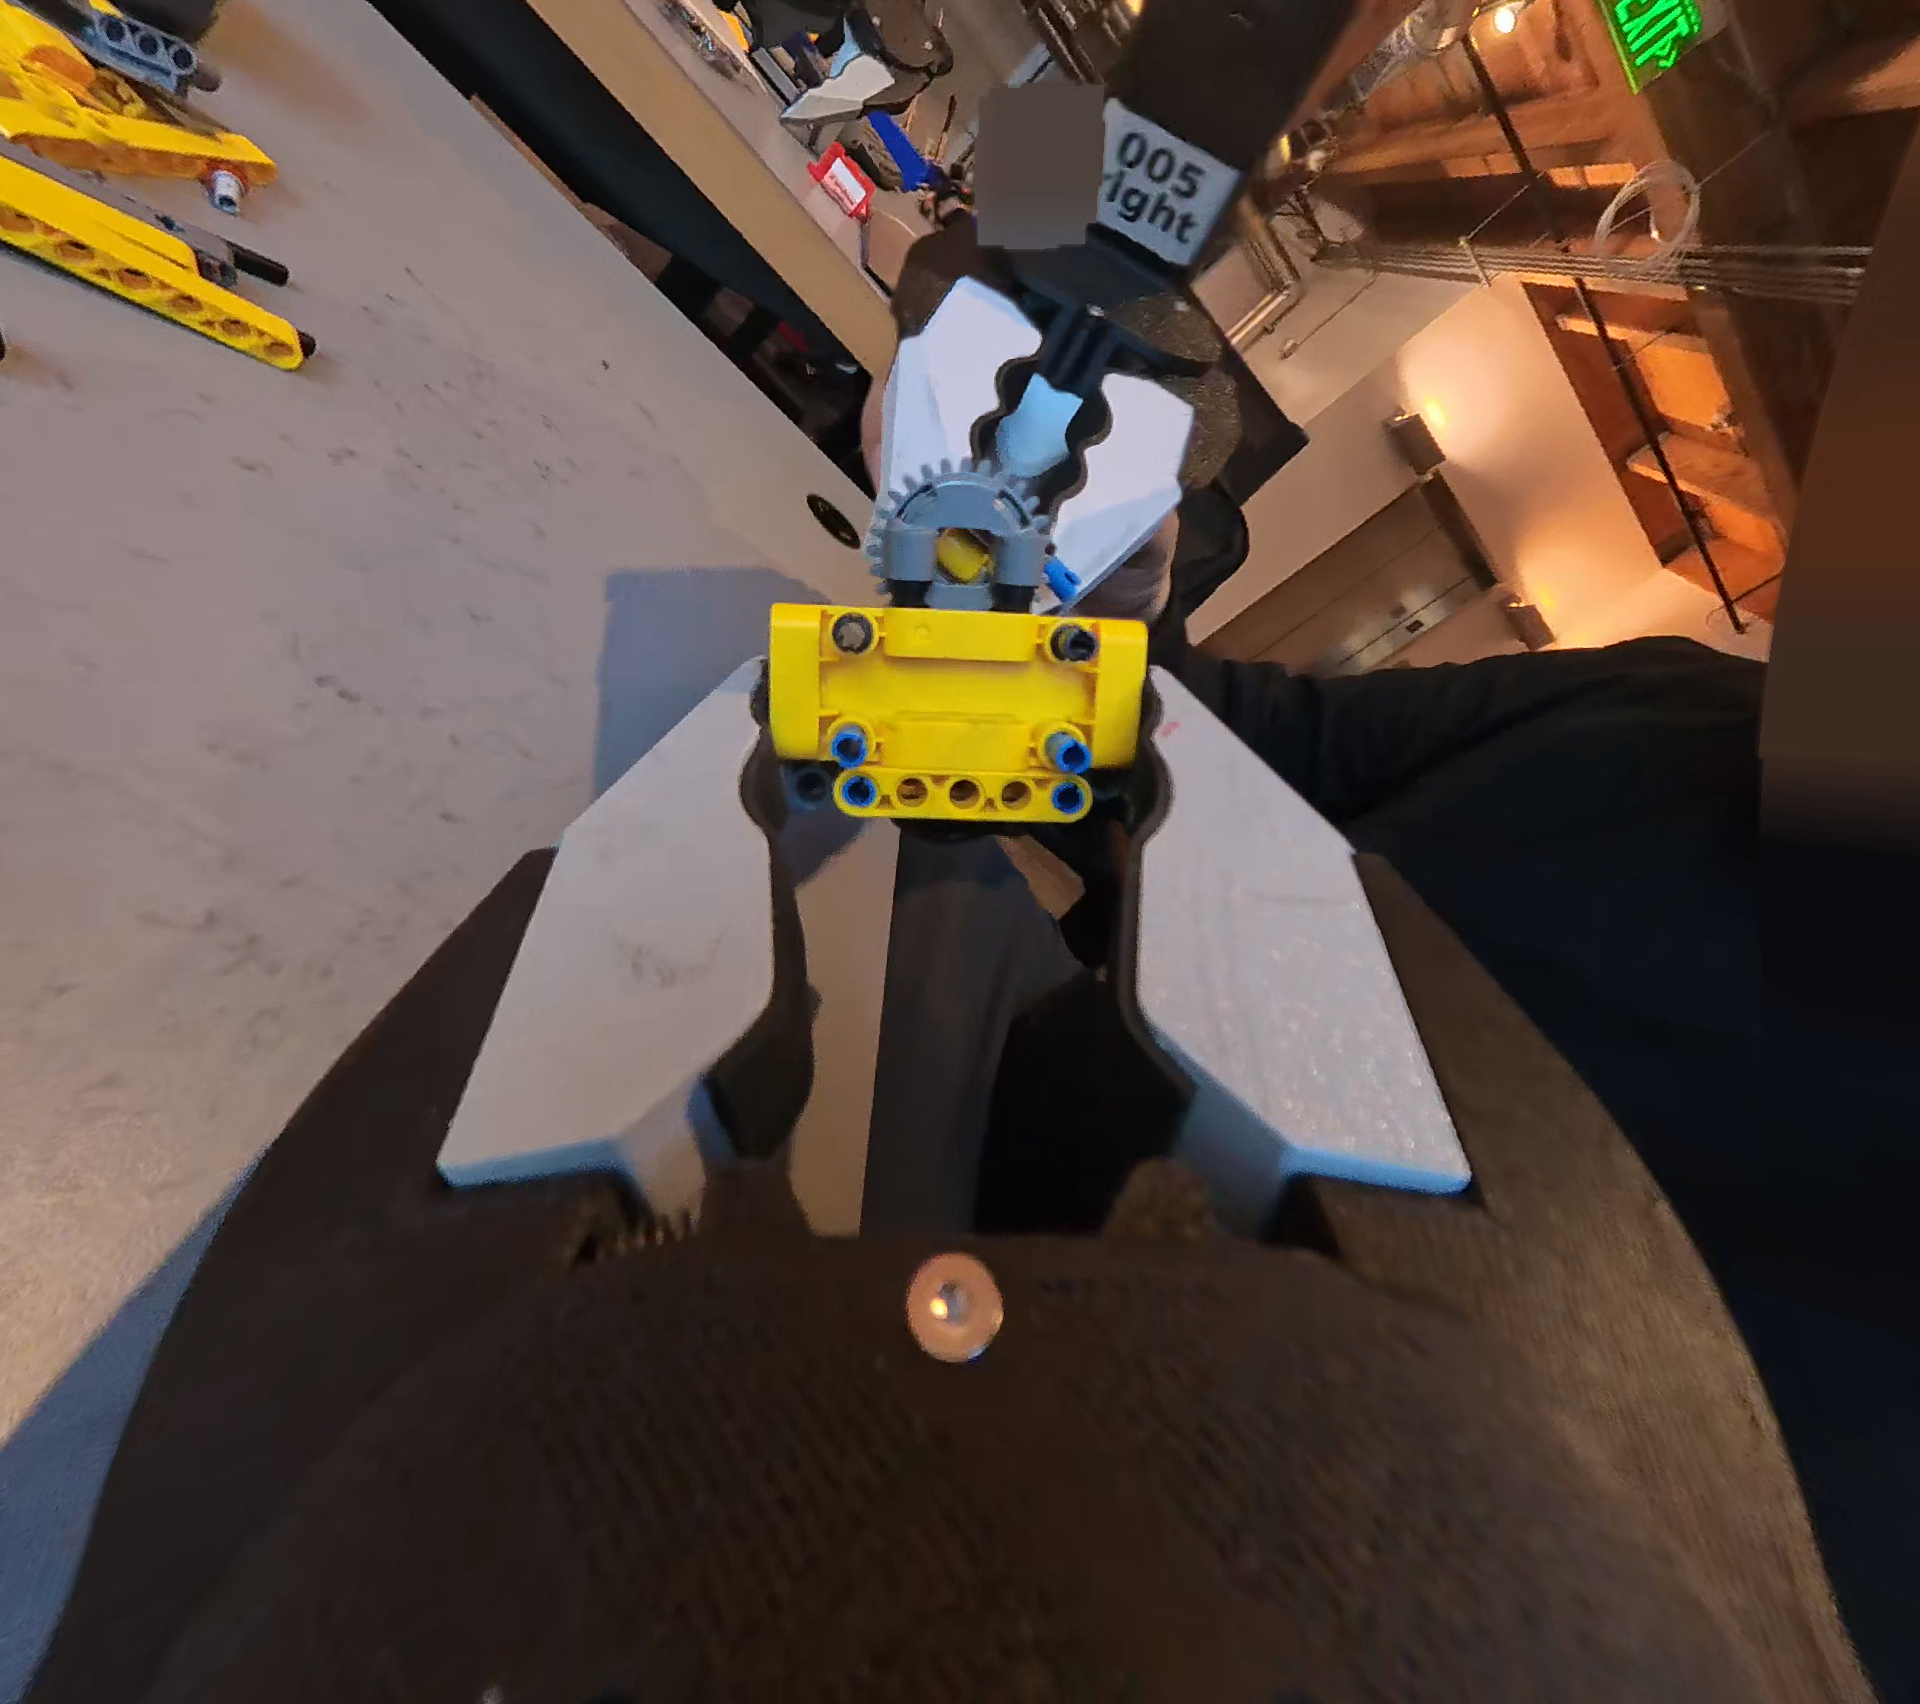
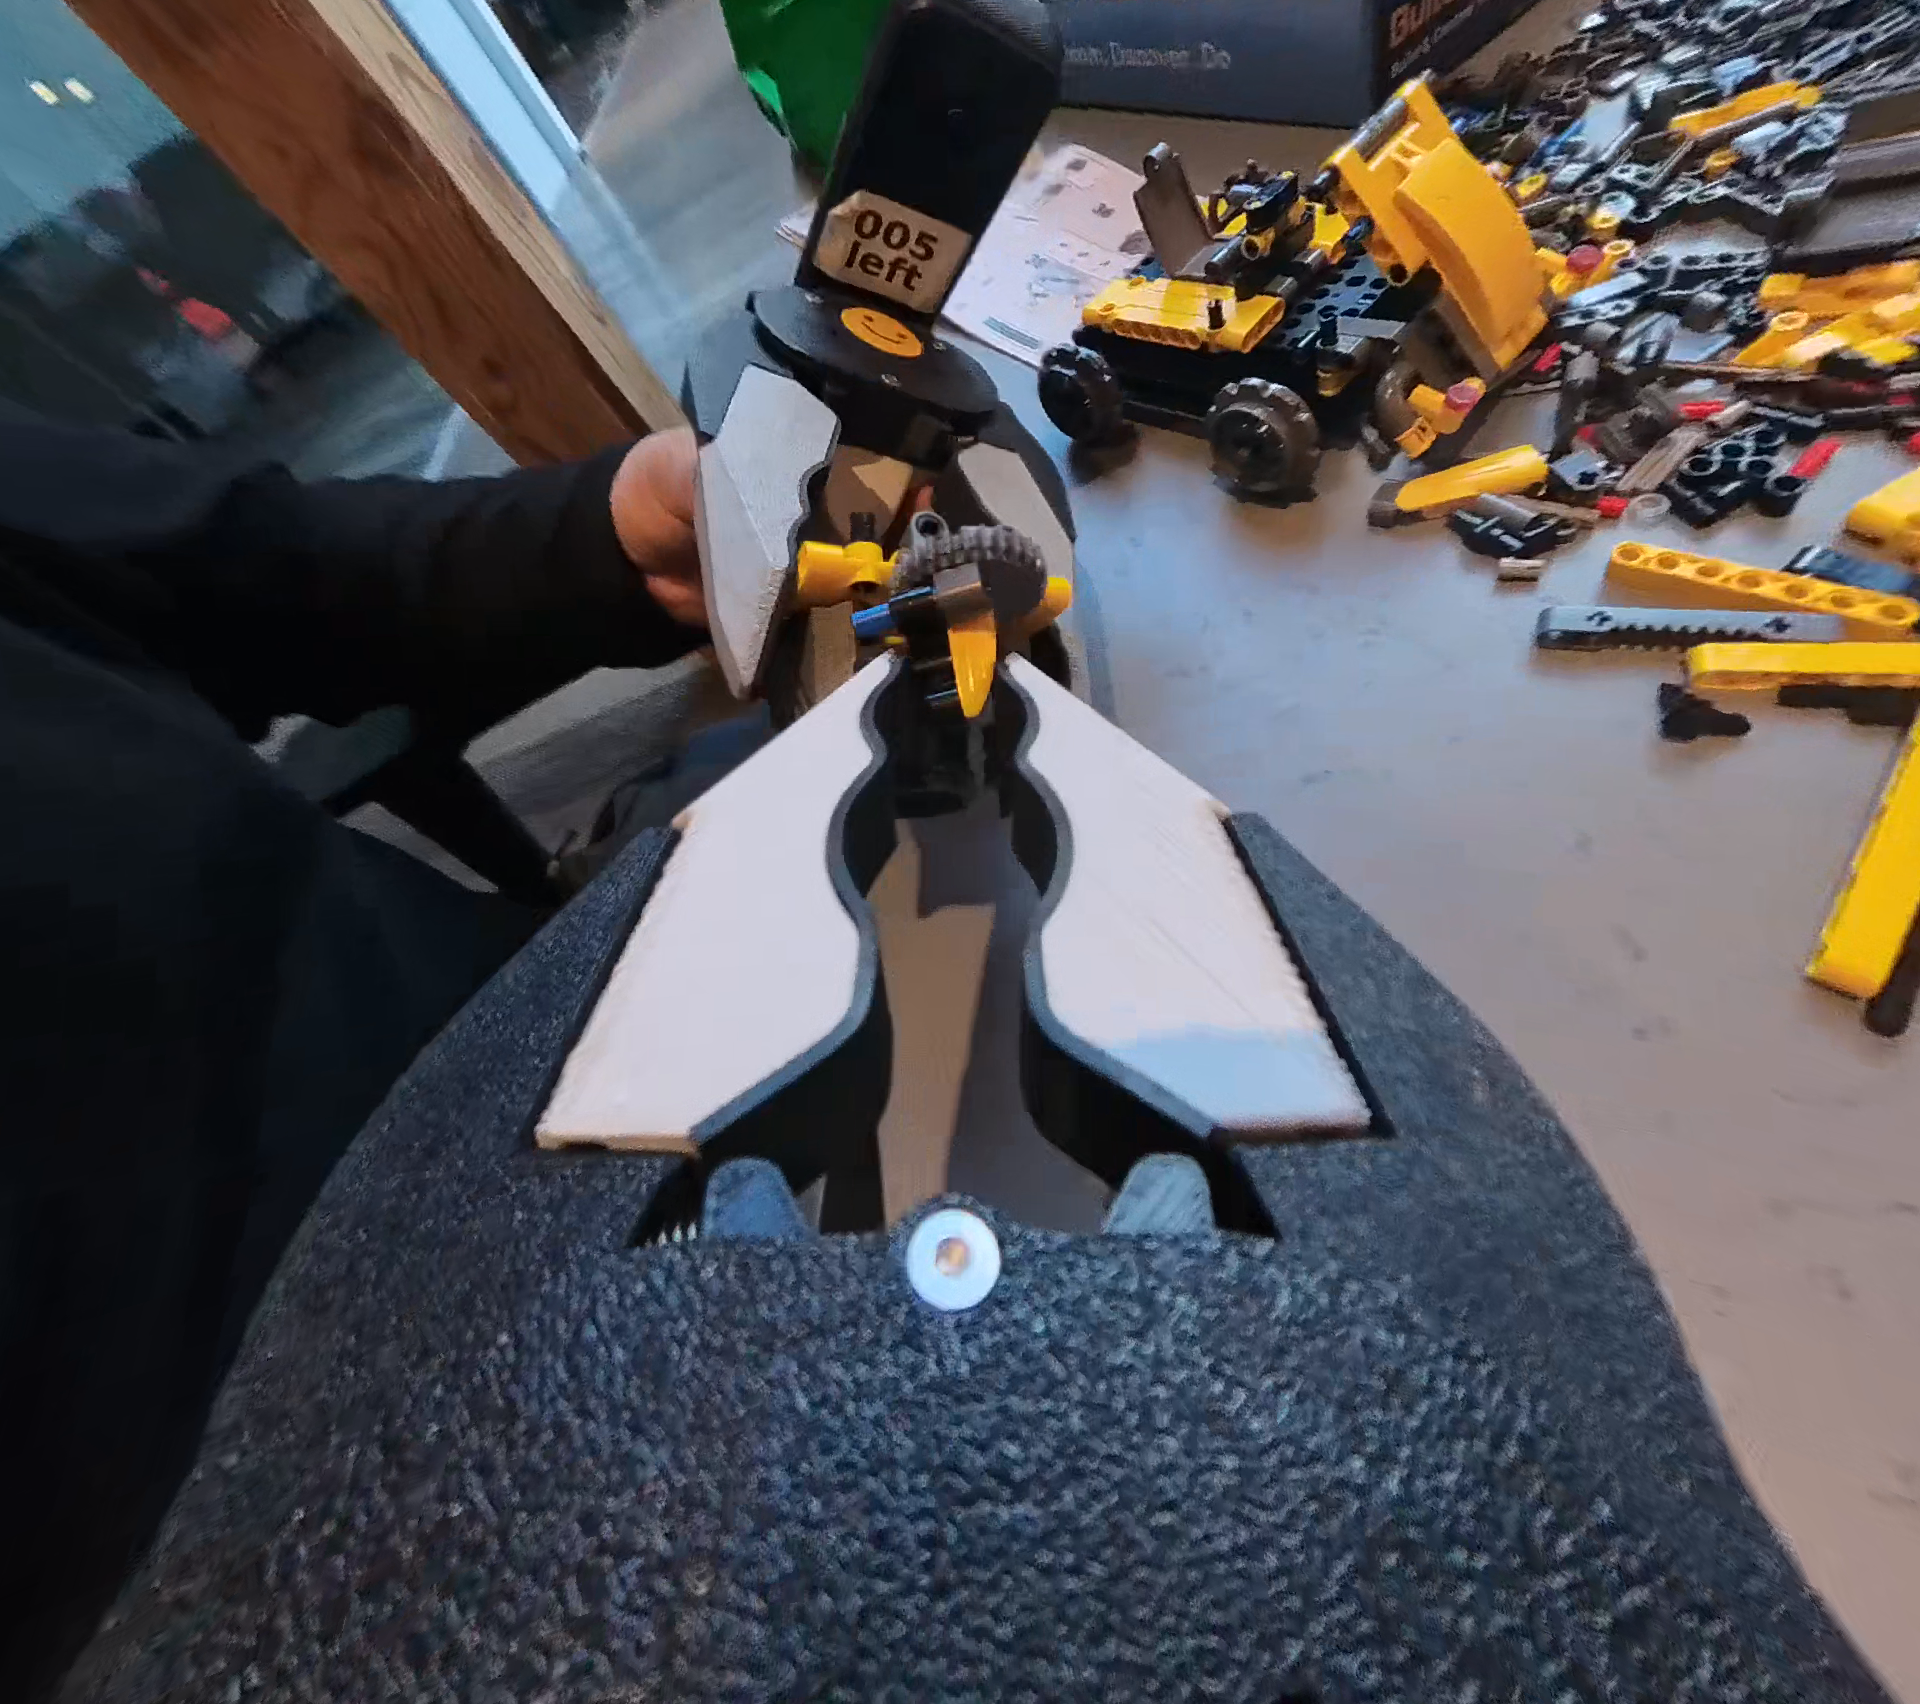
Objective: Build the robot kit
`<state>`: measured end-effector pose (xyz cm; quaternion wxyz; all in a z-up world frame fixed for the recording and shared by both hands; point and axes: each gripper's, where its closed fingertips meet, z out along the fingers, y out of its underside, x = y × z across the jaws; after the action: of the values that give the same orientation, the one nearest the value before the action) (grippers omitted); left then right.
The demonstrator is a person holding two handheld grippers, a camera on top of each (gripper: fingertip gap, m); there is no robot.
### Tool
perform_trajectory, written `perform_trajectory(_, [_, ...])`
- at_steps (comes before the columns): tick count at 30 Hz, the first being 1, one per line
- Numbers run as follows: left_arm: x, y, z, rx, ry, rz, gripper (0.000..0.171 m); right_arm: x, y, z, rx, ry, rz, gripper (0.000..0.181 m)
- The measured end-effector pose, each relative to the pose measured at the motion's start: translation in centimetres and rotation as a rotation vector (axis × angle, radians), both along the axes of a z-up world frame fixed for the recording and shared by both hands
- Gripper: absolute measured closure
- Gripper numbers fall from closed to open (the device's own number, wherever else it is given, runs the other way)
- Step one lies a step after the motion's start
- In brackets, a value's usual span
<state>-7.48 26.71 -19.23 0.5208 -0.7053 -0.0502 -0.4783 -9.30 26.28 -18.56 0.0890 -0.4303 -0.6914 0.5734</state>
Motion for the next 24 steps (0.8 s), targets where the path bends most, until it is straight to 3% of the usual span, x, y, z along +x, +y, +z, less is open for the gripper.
perform_trajectory(3, [-0.1,-0.1,0.5,0.031,-0.012,0.001,0.106,0.4,0.2,0.1,-0.101,-0.045,0.025,0.163])
perform_trajectory(5, [-0.6,-0.3,1.0,0.070,-0.032,0.013,0.106,0.6,0.2,0.3,-0.197,-0.088,0.047,0.148])
perform_trajectory(8, [-0.9,-0.4,1.3,0.095,-0.047,0.013,0.106,1.0,-0.4,1.5,-0.443,-0.164,0.114,0.141])
perform_trajectory(13, [-0.2,-0.4,1.1,0.099,0.047,-0.004,0.106,0.4,0.1,2.8,-0.779,-0.332,0.170,0.133])
perform_trajectory(18, [-0.2,-0.5,1.0,0.093,0.030,-0.012,0.106,0.6,-1.0,2.9,-0.833,-0.429,0.223,0.135])
perform_trajectory(24, [-0.1,-0.9,0.5,0.051,0.047,-0.030,0.106,0.0,-1.4,1.7,-0.785,-0.461,0.177,0.157])
